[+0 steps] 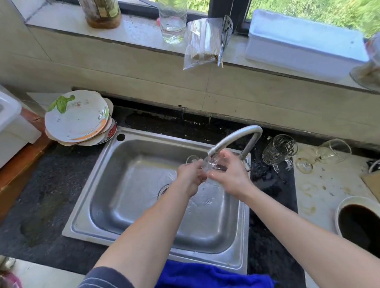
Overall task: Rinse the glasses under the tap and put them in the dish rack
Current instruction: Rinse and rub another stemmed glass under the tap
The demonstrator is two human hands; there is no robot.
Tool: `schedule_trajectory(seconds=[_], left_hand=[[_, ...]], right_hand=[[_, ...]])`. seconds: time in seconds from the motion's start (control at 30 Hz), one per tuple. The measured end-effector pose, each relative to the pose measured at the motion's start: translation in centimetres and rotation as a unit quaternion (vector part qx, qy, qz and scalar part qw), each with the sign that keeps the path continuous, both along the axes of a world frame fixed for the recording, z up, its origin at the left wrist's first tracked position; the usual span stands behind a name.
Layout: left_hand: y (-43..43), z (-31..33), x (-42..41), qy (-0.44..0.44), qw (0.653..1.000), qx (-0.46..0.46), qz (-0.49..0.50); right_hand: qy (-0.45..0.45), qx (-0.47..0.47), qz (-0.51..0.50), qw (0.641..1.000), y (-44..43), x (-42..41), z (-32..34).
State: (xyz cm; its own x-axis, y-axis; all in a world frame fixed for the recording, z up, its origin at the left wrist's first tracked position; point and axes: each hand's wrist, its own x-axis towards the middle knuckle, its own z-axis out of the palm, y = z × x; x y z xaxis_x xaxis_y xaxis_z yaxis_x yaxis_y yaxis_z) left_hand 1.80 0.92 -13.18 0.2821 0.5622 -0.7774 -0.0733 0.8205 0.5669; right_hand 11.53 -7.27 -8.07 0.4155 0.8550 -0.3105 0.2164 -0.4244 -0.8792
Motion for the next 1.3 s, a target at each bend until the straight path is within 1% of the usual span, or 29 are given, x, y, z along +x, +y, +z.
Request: schedule_trajectory(seconds=[0.07,0.13,0.2,0.27,0.3,0.33,0.37,0.43,0.5,0.57,0.67,0.73,0.8,0.9,0.93,0.97,1.07,1.13,1.2,1.27,1.3], left_hand=[[-0.1,0.4,1.0,-0.049,0.998,-0.026,0.011],[-0.2,0.9,1.4,-0.086,0.996,-0.031,0.023],[-0.3,1.1,1.7,-0.111,0.993,-0.036,0.034],[-0.4,1.4,2.0,-0.134,0.989,-0.043,0.036],[-0.4,1.6,2.0,-0.133,0.99,-0.036,0.032],[-0.4,1.7,2.0,-0.119,0.992,-0.023,0.029],[-0.3,1.8,2.0,-0.085,0.996,-0.004,0.028],[-0.1,1.4,2.0,0.014,0.999,0.029,0.024],[-0.1,1.0,2.1,0.088,0.995,0.044,0.017],[-0.2,0.6,2.1,0.116,0.991,0.07,-0.017],[-0.5,0.8,1.8,0.178,0.971,0.14,-0.076],[-0.7,0.7,1.5,0.202,0.953,0.192,-0.12],[-0.7,0.8,1.5,0.178,0.954,0.195,-0.141],[-1.0,1.4,1.9,0.053,0.975,0.143,-0.164],[-1.1,1.5,2.1,0.029,0.976,0.133,-0.169],[-1.1,1.4,2.2,0.025,0.977,0.128,-0.17],[-1.1,1.4,2.2,0.068,0.979,0.114,-0.154],[-1.1,1.7,2.2,0.072,0.981,0.098,-0.154],[-1.1,2.1,2.1,0.049,0.98,0.065,-0.183],[-0.9,2.3,1.8,-0.01,0.981,0.005,-0.195],[-0.7,2.3,1.5,-0.051,0.982,-0.026,-0.182]], right_hand=[[0.008,0.013,-0.017,1.0,-1.1,0.8,-0.3],[0.004,0.012,-0.02,1.0,-1.8,1.5,-0.2],[0.001,0.012,-0.014,1.0,-2.3,1.7,0.1],[0.022,0.025,-0.013,0.999,-2.6,2.0,0.2],[0.031,0.024,-0.016,0.999,-2.8,2.0,0.2],[0.025,0.019,-0.018,0.999,-3.0,2.0,0.3],[-0.01,0.013,-0.013,1.0,-3.2,2.0,0.3],[-0.118,0.015,0.027,0.993,-3.8,1.6,0.1],[-0.198,0.045,0.074,0.976,-4.3,1.1,0.1],[-0.267,0.074,0.114,0.954,-4.9,0.9,0.1],[-0.308,0.097,0.14,0.936,-5.6,1.3,0.1],[-0.297,0.106,0.129,0.94,-5.8,1.5,0.4],[-0.278,0.103,0.123,0.947,-5.9,1.8,0.7],[-0.235,0.092,0.078,0.964,-6.0,2.3,1.1],[-0.212,0.091,0.053,0.972,-6.1,2.4,1.2],[-0.182,0.088,0.025,0.979,-6.1,2.5,1.3],[-0.066,0.074,-0.054,0.994,-6.1,2.4,1.6],[-0.036,0.064,-0.072,0.995,-6.1,2.0,1.8],[-0.001,0.054,-0.096,0.994,-6.0,1.9,2.0],[0.039,0.035,-0.13,0.99,-5.7,2.2,2.1],[0.073,0.022,-0.155,0.985,-5.6,2.5,2.0]])
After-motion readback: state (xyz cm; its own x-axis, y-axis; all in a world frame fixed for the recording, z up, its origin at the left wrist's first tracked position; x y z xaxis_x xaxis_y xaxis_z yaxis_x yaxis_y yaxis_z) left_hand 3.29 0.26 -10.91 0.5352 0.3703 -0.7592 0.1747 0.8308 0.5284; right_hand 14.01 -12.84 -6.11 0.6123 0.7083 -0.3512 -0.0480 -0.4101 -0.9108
